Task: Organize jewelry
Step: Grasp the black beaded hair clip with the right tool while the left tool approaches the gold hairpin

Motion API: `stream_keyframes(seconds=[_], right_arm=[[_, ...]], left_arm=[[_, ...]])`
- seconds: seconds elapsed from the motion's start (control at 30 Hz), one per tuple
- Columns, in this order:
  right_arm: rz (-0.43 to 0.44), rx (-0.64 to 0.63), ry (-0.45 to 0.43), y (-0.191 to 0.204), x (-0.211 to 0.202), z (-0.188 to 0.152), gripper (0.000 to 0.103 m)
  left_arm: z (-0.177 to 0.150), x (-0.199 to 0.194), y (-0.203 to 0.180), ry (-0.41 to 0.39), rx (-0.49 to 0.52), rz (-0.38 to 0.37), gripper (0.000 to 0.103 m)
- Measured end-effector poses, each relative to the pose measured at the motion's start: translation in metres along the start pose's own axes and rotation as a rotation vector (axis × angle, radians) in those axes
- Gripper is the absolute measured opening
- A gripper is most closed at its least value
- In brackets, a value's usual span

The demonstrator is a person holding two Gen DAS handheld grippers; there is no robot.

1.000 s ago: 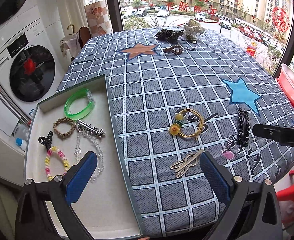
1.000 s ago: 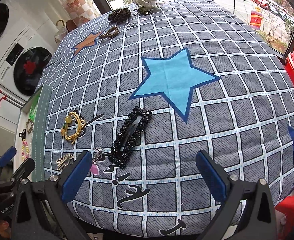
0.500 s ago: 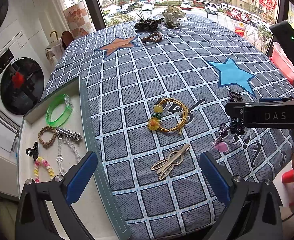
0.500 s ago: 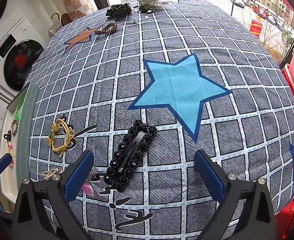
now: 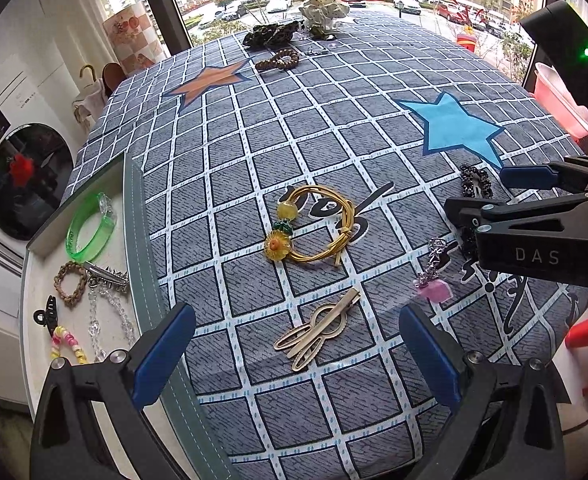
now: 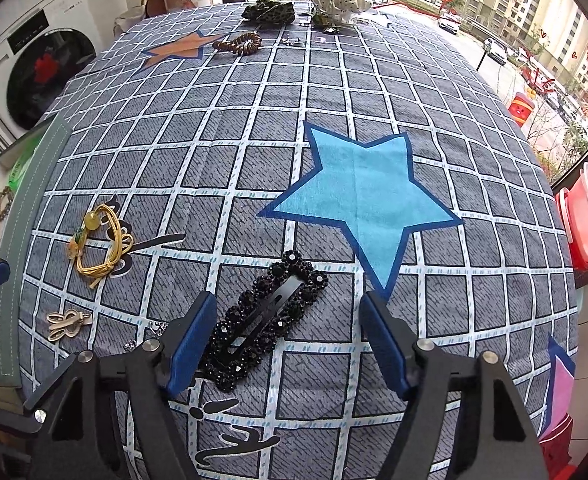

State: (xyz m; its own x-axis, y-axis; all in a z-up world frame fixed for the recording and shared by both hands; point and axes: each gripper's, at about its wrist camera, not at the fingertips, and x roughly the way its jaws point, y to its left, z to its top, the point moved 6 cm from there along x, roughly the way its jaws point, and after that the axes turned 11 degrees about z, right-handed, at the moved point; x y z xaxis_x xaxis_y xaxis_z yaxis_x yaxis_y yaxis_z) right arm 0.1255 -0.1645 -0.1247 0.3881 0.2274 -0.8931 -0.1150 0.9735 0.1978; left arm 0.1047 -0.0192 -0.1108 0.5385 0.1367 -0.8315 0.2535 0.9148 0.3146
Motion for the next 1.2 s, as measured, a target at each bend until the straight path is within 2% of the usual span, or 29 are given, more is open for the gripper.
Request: stream_keyframes(seconds=[0.13, 0.17, 0.2, 0.37, 0.4, 0.47, 0.6, 0.67, 0.73, 0.87, 0.9, 1.0, 1.2], right_arm=[[0.008, -0.014, -0.001, -0.003, -0.004, -0.003, 0.066], [0.009, -0.016, -0.001, -0.004, -0.005, -0.004, 0.065], [0.012, -0.019, -0.001, -0.004, -0.005, -0.005, 0.065], [0.014, -0.036, 0.002, -0.004, -0.007, -0.006, 0.065], [0.015, -0.041, -0.001, -0.003, -0.008, -0.007, 0.056], [0.020, -0.048, 0.001, -0.002, -0.010, -0.008, 0.047], [0.025, -0.059, 0.000, -0.001, -0.012, -0.010, 0.047], [0.028, -0.059, -0.003, 0.000, -0.013, -0.012, 0.047], [0.032, -0.060, -0.006, 0.000, -0.013, -0.014, 0.047], [0.062, -0.042, -0.019, -0.001, -0.017, -0.017, 0.047], [0.076, -0.032, -0.026, -0.002, -0.019, -0.018, 0.047], [0.100, -0.013, -0.040, -0.005, -0.025, -0.020, 0.047], [0.128, 0.022, -0.059, -0.012, -0.031, -0.021, 0.047]], left_arm=[[0.001, 0.005, -0.006, 0.011, 0.019, -0.009, 0.103], [0.001, 0.006, -0.006, 0.015, 0.022, -0.012, 0.095], [0.000, 0.009, -0.007, 0.029, 0.025, -0.018, 0.091], [0.001, 0.013, -0.006, 0.055, -0.001, -0.071, 0.087], [0.001, 0.012, -0.007, 0.056, 0.001, -0.082, 0.085], [0.001, 0.010, -0.009, 0.056, 0.008, -0.103, 0.075], [0.000, 0.005, -0.017, 0.049, 0.028, -0.134, 0.058], [-0.001, 0.002, -0.019, 0.049, 0.032, -0.158, 0.043], [-0.002, -0.001, -0.022, 0.043, 0.043, -0.158, 0.033], [-0.004, -0.004, -0.021, 0.035, 0.019, -0.140, 0.031], [-0.004, -0.005, -0.019, 0.037, 0.001, -0.146, 0.016], [-0.004, -0.010, -0.011, 0.033, -0.051, -0.149, 0.016], [-0.005, -0.015, -0.002, 0.016, -0.091, -0.151, 0.016]])
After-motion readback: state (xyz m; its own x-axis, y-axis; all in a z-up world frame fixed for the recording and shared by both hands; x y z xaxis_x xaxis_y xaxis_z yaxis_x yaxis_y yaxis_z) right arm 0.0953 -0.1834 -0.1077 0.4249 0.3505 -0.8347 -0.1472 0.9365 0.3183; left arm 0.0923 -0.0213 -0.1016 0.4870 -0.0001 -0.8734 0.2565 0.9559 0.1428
